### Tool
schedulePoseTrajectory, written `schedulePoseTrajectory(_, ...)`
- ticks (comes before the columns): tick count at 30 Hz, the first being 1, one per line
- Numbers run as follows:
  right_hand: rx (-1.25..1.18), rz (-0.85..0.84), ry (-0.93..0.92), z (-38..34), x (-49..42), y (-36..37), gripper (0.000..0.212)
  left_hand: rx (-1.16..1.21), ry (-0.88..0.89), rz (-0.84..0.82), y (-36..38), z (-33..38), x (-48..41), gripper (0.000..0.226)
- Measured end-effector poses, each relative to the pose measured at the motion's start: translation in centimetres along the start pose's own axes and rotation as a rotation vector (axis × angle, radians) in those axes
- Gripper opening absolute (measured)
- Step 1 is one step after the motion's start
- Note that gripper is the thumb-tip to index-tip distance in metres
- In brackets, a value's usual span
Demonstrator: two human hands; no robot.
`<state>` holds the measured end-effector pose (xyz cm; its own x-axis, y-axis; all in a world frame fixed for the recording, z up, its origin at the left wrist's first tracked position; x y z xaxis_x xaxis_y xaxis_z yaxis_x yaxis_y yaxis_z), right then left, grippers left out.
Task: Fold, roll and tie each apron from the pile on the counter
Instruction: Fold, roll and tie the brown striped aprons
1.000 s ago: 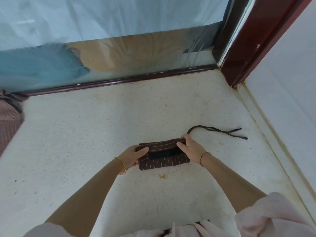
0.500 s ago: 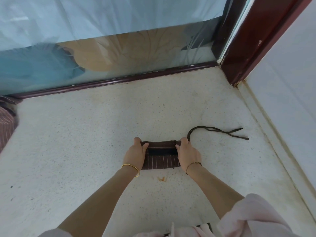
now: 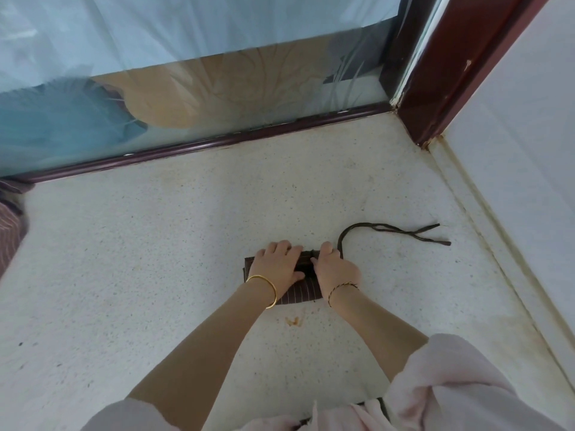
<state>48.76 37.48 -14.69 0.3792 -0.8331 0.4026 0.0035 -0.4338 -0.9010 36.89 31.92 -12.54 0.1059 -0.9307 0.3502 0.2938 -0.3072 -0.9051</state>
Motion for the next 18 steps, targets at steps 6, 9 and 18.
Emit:
schedulePoseTrajectory(6,-0.725,0.280,0.269,5.5,1.8,-1.6,0.025,-0.002,-0.210,-0.226,-0.5,0.4,-1.4,0.060)
schedulePoseTrajectory(9,-0.852,0.163,0.324,6.5,3.1,-0.4,0.022,0.175,-0.262,-0.347,-0.9,0.6,-1.2,0.060)
schedulePoseTrajectory(18,-1.291,-0.253,0.203,3.0,5.9,-0.6,0.030,1.101,-0.394,-0.368,-0.6,0.1,3.0,0.060)
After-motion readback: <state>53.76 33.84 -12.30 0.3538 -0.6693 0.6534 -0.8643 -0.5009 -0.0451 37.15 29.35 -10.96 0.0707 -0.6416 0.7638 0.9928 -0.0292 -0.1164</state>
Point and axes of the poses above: each hand's wrist, its own x-axis away from the middle knuckle, its own y-axis out of the palm, z = x × y, the point moved 1 cm from there along -x, towards the middle knuckle, and after that the axes turned 1 degree about x, right-handed, at the moved point
